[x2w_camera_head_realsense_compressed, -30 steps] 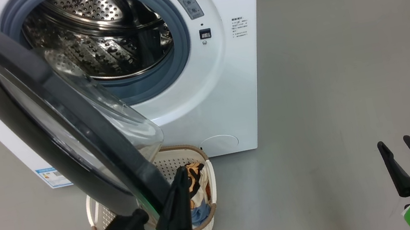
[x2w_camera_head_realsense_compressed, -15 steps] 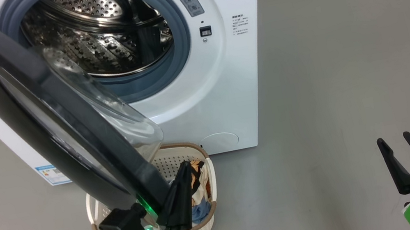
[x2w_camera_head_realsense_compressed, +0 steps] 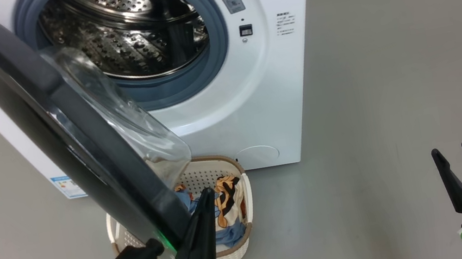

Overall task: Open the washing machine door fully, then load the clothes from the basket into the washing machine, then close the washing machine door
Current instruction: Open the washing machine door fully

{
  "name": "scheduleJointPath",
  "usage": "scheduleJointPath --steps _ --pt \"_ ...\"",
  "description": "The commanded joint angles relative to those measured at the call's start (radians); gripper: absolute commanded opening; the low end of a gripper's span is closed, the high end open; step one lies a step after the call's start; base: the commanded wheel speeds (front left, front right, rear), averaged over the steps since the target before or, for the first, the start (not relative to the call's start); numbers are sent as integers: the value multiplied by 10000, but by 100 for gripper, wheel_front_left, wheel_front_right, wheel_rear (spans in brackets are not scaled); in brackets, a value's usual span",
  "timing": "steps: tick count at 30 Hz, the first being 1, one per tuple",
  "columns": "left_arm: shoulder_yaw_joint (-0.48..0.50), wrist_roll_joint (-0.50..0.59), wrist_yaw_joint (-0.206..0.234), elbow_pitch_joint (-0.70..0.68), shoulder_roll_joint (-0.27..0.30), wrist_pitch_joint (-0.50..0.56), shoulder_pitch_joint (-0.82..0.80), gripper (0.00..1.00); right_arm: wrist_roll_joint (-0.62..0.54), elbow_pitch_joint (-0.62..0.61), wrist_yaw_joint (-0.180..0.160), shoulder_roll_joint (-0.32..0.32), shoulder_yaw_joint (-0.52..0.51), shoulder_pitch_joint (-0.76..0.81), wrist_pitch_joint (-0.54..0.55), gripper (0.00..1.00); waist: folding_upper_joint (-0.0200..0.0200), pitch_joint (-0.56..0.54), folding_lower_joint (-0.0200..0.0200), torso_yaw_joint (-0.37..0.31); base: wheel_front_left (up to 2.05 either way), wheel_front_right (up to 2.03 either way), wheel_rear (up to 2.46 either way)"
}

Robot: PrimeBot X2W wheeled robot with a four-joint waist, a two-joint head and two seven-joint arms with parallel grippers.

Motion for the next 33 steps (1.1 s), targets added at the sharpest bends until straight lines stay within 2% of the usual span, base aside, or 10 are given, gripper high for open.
scheduleJointPath --steps 1,17,33 --pt "807 89 154 -128 346 -100 -62 0 -74 -264 16 -229 96 -147 -122 100 0 24 0 95 0 0 0" --pt "1105 746 269 -847 346 -101 695 0 -151 -392 16 -263 -83 -80 -122 100 0 87 0 1031 0 0 0" --pt "1611 1195 647 -1742 621 -101 1524 0 -129 -427 16 -379 -11 -18 -122 100 0 138 0 2033 0 0 0"
